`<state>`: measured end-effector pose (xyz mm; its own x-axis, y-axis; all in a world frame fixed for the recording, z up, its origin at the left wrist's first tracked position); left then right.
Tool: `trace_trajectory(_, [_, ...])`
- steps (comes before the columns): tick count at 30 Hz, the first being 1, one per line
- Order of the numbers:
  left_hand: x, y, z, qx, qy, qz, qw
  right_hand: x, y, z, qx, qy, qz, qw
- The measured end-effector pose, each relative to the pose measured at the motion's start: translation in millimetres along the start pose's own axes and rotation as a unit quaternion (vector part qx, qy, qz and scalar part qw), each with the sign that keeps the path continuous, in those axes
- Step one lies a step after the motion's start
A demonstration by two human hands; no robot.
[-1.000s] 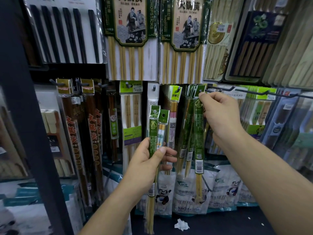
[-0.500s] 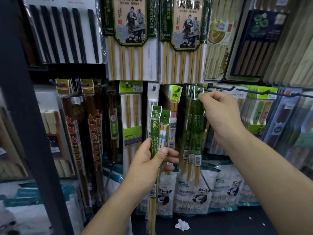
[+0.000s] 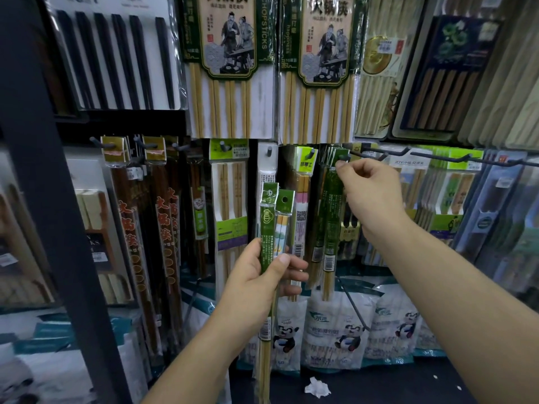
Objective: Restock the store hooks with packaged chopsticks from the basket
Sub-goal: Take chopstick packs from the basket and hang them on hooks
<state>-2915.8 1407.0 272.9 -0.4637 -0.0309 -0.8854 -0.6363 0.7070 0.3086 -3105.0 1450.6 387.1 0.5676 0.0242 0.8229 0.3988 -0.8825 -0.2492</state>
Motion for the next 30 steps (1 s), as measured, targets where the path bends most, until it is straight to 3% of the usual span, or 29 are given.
trace_trajectory(12, [-5.2, 5.4, 1.0, -0.009, 0.018, -0.009, 1.0, -9.0, 6.1, 33.2, -0.03, -0.008, 0.015, 0.999])
trace_trajectory(17, [-5.0, 6.2, 0.4, -0.01, 0.016, 0.02, 1.0, 5.9, 6.1, 72.2, 0.144, -0.041, -0.034, 0.988])
trace_trajectory(20, [-4.6, 9.2, 1.9, 0.003, 0.013, 0.049, 0.999, 12.3, 7.3, 78.4, 0.183, -0.06, -0.057, 0.98])
trace_trajectory(23, [-5.8, 10.8, 3.4, 0.01, 0.015, 0.022, 1.0, 14.8, 2.5, 71.2, 0.157, -0.042, -0.091, 0.982])
trace_trajectory(30, [-0.8, -0.9, 0.0, -0.02, 0.013, -0.05, 0.998, 10.4, -15.5, 30.9, 0.015, 0.006, -0.109, 0.994])
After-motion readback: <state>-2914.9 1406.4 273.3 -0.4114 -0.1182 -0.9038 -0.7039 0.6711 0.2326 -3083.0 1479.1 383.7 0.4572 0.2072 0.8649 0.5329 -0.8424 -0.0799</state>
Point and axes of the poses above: each hand's wrist, its own z-axis away from the middle knuckle, its own y-axis out of the palm, x = y × z, the point moved 1 cm from there along -z, towards the middle knuckle, and after that the axes turned 10 degrees about z, right-handed, at the moved point
